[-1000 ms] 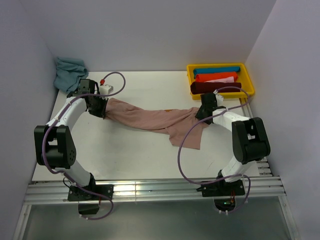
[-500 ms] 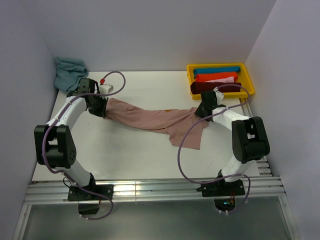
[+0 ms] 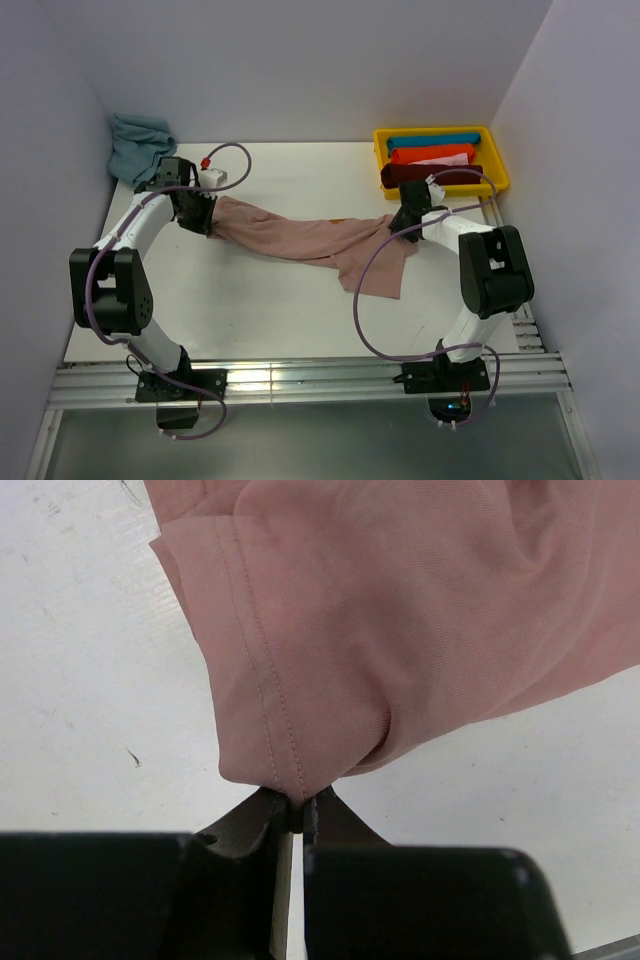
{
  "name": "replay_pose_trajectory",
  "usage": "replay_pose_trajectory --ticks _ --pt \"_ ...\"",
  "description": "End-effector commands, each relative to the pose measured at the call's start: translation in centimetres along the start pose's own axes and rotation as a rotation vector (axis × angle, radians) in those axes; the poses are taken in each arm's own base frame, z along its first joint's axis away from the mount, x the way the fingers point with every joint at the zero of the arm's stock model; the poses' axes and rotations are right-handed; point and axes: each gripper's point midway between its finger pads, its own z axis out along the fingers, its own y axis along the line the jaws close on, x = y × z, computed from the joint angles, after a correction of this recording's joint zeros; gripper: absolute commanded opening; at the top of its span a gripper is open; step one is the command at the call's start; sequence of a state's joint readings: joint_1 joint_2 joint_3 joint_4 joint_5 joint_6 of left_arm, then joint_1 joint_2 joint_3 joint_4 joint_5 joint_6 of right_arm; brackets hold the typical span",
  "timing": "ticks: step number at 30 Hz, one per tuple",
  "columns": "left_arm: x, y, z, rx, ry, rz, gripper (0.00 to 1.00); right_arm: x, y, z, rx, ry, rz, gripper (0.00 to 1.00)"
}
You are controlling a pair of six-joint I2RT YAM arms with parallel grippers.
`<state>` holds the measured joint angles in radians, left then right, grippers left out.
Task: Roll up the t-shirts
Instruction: Flatten the tshirt
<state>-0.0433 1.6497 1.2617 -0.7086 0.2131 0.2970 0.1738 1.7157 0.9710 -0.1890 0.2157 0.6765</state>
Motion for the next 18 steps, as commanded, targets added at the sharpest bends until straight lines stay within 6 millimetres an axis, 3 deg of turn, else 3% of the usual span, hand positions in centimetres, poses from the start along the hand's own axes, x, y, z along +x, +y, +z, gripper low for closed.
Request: replay_pose_trajectory --ticks 1,10,13,18 --pt "-1.5 0.1 -0.4 0.014 -0.039 0.020 0.09 -0.5 0.0 0.2 0.013 -0.003 0.028 0.40" --pt "-2.0 0.2 -0.7 0.011 -0.050 0.021 0.09 -1.8 0.5 -1.2 -0.005 -0.030 0.032 0.00" --pt "-2.3 0.2 -1.0 0.007 -0.055 0.023 0.08 -3.0 0.8 -3.1 -0.032 -0.068 0.043 0.00" --pt "-2.7 0.2 -1.7 0.007 -0.066 0.024 0.03 -5.8 1.0 -8.3 -0.082 -0.166 0.063 0.00"
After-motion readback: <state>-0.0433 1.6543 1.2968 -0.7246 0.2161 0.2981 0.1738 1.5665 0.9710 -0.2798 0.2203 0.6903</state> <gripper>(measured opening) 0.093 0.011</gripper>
